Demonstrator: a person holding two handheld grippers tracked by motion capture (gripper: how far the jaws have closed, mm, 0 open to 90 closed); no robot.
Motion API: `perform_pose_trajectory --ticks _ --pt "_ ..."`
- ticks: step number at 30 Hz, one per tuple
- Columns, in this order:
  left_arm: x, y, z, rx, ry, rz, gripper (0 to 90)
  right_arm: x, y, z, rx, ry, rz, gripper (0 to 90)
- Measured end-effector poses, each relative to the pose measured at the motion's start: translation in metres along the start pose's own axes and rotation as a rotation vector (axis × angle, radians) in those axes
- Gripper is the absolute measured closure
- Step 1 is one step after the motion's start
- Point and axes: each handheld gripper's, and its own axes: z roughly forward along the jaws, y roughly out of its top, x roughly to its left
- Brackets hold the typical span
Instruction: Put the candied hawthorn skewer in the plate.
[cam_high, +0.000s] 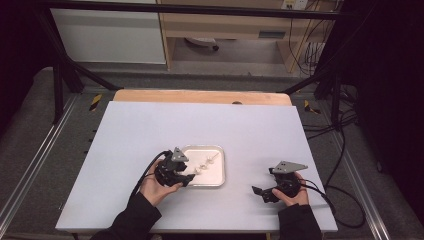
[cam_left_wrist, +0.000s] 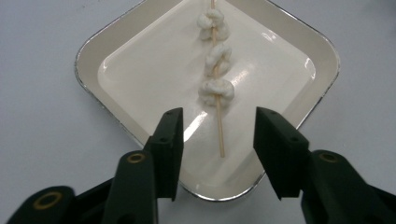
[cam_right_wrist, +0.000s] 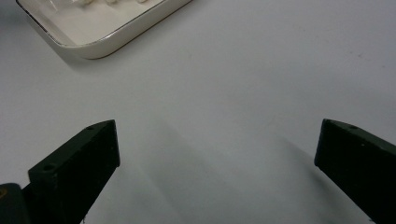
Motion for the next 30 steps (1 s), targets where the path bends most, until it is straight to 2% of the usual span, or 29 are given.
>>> perform_pose_trajectory --ticks 6,13,16,22,30 --pt "0.007 -0.005 -0.012 -0.005 0.010 0.014 34.7 0.000 0.000 -0.001 -0.003 -0.001 0.003 0.7" --pt "0.018 -0.021 -0.026 -0.029 0.009 0.011 15.8 0.000 0.000 -0.001 -0.001 -0.002 0.002 0.7" --pt "0.025 -0.032 -0.030 -0.029 0.019 0.006 12.6 0.000 0.000 -0.001 -0.002 -0.003 0.004 0.7" --pt "0.037 -0.055 -0.034 -0.034 0.036 -0.036 10.5 0.000 0.000 -0.001 -0.001 -0.004 0.003 0.7" --pt "0.052 -0.088 -0.040 -0.079 0.052 -0.093 9.1 0.000 0.000 0.000 0.003 -0.003 0.003 0.7"
